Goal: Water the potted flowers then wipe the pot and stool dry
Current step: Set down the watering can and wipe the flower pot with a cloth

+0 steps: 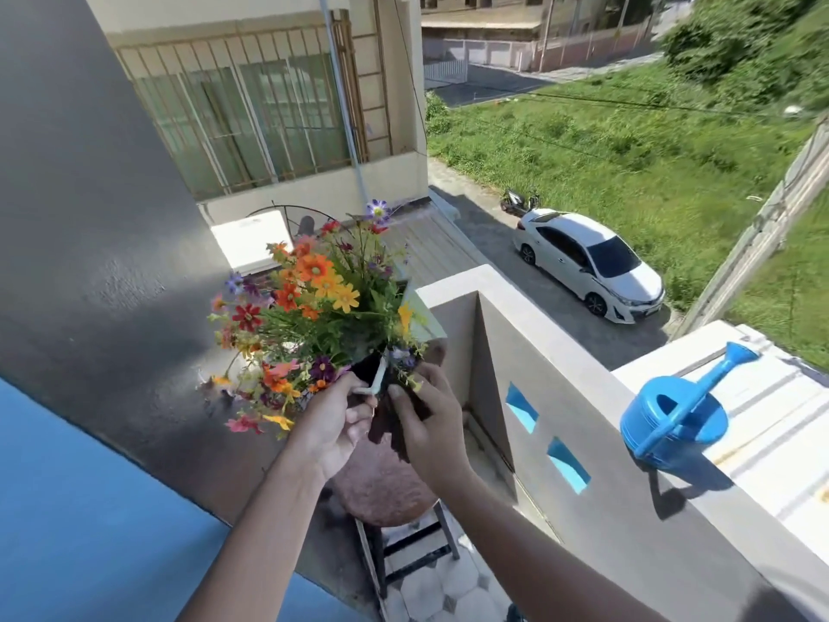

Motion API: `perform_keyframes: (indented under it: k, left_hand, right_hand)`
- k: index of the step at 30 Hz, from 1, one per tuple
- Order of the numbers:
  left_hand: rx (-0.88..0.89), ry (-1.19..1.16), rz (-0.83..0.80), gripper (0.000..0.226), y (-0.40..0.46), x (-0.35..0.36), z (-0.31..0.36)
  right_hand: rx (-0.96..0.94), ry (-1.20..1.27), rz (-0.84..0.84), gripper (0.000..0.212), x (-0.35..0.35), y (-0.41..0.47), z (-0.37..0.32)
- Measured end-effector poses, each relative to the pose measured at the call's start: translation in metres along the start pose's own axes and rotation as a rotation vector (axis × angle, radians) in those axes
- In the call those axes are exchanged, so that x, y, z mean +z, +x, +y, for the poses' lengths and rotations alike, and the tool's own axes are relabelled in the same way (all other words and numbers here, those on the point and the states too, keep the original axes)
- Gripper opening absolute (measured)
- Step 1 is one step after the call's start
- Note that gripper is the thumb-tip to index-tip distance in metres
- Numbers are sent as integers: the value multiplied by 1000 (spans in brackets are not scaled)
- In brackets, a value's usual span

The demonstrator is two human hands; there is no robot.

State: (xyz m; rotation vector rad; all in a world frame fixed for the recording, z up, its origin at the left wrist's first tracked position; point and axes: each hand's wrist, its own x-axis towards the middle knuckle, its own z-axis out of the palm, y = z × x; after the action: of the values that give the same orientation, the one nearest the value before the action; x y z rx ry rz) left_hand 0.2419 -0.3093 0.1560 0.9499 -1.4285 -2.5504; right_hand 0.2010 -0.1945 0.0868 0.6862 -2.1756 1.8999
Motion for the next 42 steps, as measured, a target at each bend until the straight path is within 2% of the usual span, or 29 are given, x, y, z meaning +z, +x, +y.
perform_keyframes:
  k: [5, 10, 13, 15, 19, 21, 24, 27, 32, 36, 38, 42]
  left_hand:
    - [-20, 26, -22, 20, -2, -5, -4]
    - [-33, 52, -60, 23, -11, -6, -10]
    - [-31, 32, -76, 24, -14, -4, -11]
    - [-25, 19, -69, 25, -14, -2, -9]
    - [-4, -9, -64, 27, -9, 2, -1]
    - [4, -19, -54, 26, -9, 3, 3]
    - [12, -17, -30, 27, -10, 7, 5]
    - [11, 18, 1, 23, -7, 12, 1]
    - [33, 159, 37, 9, 1, 33, -11]
    - [28, 178, 44, 23, 5, 45, -12]
    - [29, 203, 25, 7, 5, 52, -8]
    - [36, 239, -6, 20, 2, 64, 1]
  right_hand:
    - [14, 16, 33, 9, -1, 16, -2]
    - [106, -105, 217, 31, -19, 84, 7]
    - [198, -203, 255, 24, -25, 95, 18]
    - [192, -194, 263, 19, -23, 86, 17]
    - [34, -126, 155, 17, -12, 46, -2]
    - [-4, -115, 91, 26, -12, 25, -1]
    - [65, -59, 51, 28, -18, 3, 10]
    - [138, -18, 40, 22, -24, -2, 12]
    - [82, 27, 97, 13, -40, 32, -8]
    - [40, -2, 91, 16, -63, 67, -5]
    - [50, -4, 92, 15, -77, 88, -2]
    - [120, 30, -2, 13, -107, 124, 0]
